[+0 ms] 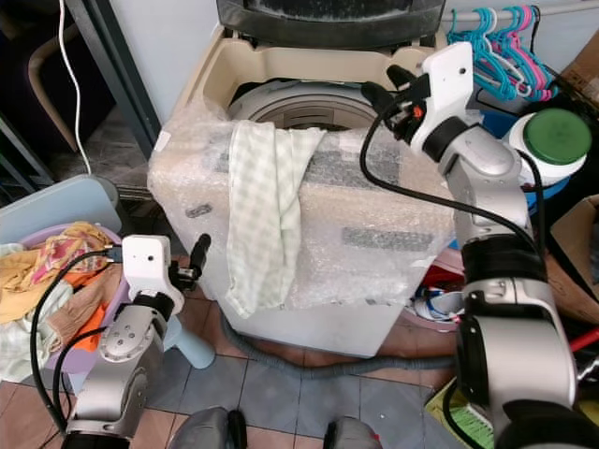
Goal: Clothes washing
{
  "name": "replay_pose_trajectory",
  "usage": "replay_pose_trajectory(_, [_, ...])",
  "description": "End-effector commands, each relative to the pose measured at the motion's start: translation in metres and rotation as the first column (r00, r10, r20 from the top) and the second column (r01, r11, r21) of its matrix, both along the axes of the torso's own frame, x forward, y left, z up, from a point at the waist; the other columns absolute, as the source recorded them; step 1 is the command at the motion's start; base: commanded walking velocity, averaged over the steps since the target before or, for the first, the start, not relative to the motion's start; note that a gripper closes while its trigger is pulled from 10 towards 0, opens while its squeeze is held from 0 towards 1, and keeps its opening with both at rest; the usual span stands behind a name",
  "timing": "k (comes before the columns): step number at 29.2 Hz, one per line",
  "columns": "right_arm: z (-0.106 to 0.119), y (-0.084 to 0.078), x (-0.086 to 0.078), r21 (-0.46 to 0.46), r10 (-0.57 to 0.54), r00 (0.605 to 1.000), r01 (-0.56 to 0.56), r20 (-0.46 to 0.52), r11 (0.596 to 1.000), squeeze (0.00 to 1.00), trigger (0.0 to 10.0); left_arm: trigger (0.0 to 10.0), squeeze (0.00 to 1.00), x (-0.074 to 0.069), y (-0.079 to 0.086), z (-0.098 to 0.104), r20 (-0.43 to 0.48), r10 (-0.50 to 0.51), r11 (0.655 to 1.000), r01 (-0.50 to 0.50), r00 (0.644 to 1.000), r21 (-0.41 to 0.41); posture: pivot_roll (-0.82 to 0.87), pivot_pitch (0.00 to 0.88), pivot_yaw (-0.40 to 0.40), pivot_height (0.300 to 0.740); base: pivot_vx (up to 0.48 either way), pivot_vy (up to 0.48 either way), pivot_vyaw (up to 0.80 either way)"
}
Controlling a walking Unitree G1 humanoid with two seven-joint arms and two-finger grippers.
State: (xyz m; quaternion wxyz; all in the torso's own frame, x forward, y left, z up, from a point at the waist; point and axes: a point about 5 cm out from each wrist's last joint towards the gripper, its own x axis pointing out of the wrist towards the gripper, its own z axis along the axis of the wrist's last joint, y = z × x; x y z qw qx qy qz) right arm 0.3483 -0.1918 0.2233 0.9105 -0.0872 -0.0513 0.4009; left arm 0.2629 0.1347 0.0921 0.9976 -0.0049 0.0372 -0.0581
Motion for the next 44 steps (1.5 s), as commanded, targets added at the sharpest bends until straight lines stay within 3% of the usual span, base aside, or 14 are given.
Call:
replay_pose_trajectory(1, [0.009, 0.006, -0.007, 0.000, 0.080, 0.997, -0.080, 0.004, 0.997, 1.00, 10.0, 10.0, 0.00, 0.000, 0.001, -0.002, -0.011, -0.008, 1.000, 0.008, 1.000, 0.006, -0.03, 0.069, 0.058, 0.740, 0.000, 0.000, 0.00])
replay_pose_trajectory(9, [-0.014, 0.019, -0.040, 0.029, 0.268, 0.951, -0.266, -0.157, 0.963, 1.00, 10.0, 10.0, 0.00, 0.000, 0.001, -0.002, -0.012, -0.006, 1.000, 0.006, 1.000, 0.006, -0.03, 0.068, 0.059, 0.740, 0.000, 0.000, 0.00])
replay_pose_trajectory(13, [-0.044, 0.031, -0.070, 0.027, 0.377, 0.865, -0.391, -0.331, 0.920, 1.00, 10.0, 10.0, 0.00, 0.001, 0.001, -0.002, -0.013, -0.009, 1.000, 0.009, 1.000, 0.004, -0.03, 0.067, 0.059, 0.740, 0.000, 0.000, 0.00])
replay_pose_trajectory(16, [-0.064, 0.037, -0.078, 0.022, 0.376, 0.838, -0.401, -0.396, 0.916, 1.00, 10.0, 10.0, 0.00, 0.001, 0.000, -0.002, -0.015, -0.013, 1.000, 0.013, 1.000, 0.000, -0.03, 0.067, 0.058, 0.740, 0.000, 0.000, 0.00])
replay_pose_trajectory(21, [-0.092, 0.047, -0.074, 0.027, 0.277, 0.855, -0.295, -0.439, 0.955, 1.00, 10.0, 10.0, 0.00, -0.003, 0.009, -0.001, -0.007, 0.033, 0.999, -0.033, 0.999, 0.004, -0.02, 0.071, 0.056, 0.740, 0.000, 0.000, 0.00])
replay_pose_trajectory(22, [-0.097, 0.051, -0.070, 0.009, 0.232, 0.884, -0.250, -0.406, 0.968, 0.93, 10.0, 10.0, 0.00, -0.006, 0.013, -0.003, -0.016, 0.045, 0.999, -0.044, 0.999, 0.011, -0.01, 0.073, 0.055, 0.740, 0.000, 0.000, 0.00])
replay_pose_trajectory(23, [-0.097, 0.053, -0.067, 0.024, 0.203, 0.904, -0.210, -0.377, 0.977, 0.51, 10.0, 10.0, 0.00, -0.008, 0.015, -0.003, -0.020, 0.050, 0.999, -0.049, 0.999, 0.016, 0.00, 0.077, 0.052, 0.740, 0.000, 0.000, 0.00])
replay_pose_trajectory(24, [-0.097, 0.057, -0.064, 0.041, 0.187, 0.918, -0.184, -0.351, 0.982, 0.31, 10.0, 10.0, 0.00, -0.009, 0.016, -0.003, -0.022, 0.054, 0.998, -0.053, 0.998, 0.020, 0.00, 0.078, 0.050, 0.740, 0.000, 0.000, 0.80])
replay_pose_trajectory(25, [-0.096, 0.059, -0.063, 0.055, 0.179, 0.925, -0.171, -0.336, 0.984, 0.31, 10.0, 10.0, 0.00, -0.010, 0.017, -0.004, -0.022, 0.055, 0.998, -0.055, 0.998, 0.021, 0.00, 0.078, 0.050, 0.740, 0.000, 0.000, 0.80])
replay_pose_trajectory(26, [-0.094, 0.065, -0.061, 0.088, 0.159, 0.938, -0.139, -0.308, 0.986, 0.00, 10.0, 10.0, 0.00, -0.011, 0.018, -0.003, -0.019, 0.063, 0.998, -0.063, 0.998, 0.021, 0.02, 0.081, 0.050, 0.740, 0.000, 0.000, 0.80])
replay_pose_trajectory(30, [-0.094, 0.068, -0.059, 0.127, 0.140, 0.937, -0.105, -0.319, 0.986, 0.00, 10.0, 10.0, 0.00, -0.012, 0.018, -0.002, -0.018, 0.067, 0.998, -0.067, 0.998, 0.020, 0.02, 0.082, 0.051, 0.740, 0.000, 0.000, 0.80])
replay_pose_trajectory(36, [-0.109, 0.057, -0.068, 0.074, 0.152, 0.910, -0.134, -0.387, 0.988, 0.00, 10.0, 10.0, 0.00, -0.013, 0.018, -0.002, -0.023, 0.056, 0.998, -0.055, 0.998, 0.022, 0.01, 0.085, 0.060, 0.740, 0.000, 0.000, 0.43])
replay_pose_trajectory(40, [-0.124, 0.034, -0.080, -0.014, 0.149, 0.868, -0.176, -0.473, 0.984, 0.00, 10.0, 10.0, 0.00, -0.013, 0.017, -0.002, -0.028, 0.049, 0.999, -0.048, 0.998, 0.023, 0.01, 0.088, 0.062, 0.740, 0.000, 0.000, 0.00])
replay_pose_trajectory(44, [-0.146, -0.001, -0.088, -0.184, 0.013, 0.816, -0.146, -0.578, 0.972, 0.00, 10.0, 10.0, 0.00, -0.014, 0.017, -0.002, -0.037, 0.047, 0.999, -0.046, 0.998, 0.020, 0.01, 0.095, 0.065, 0.740, 0.000, 0.000, 0.00])
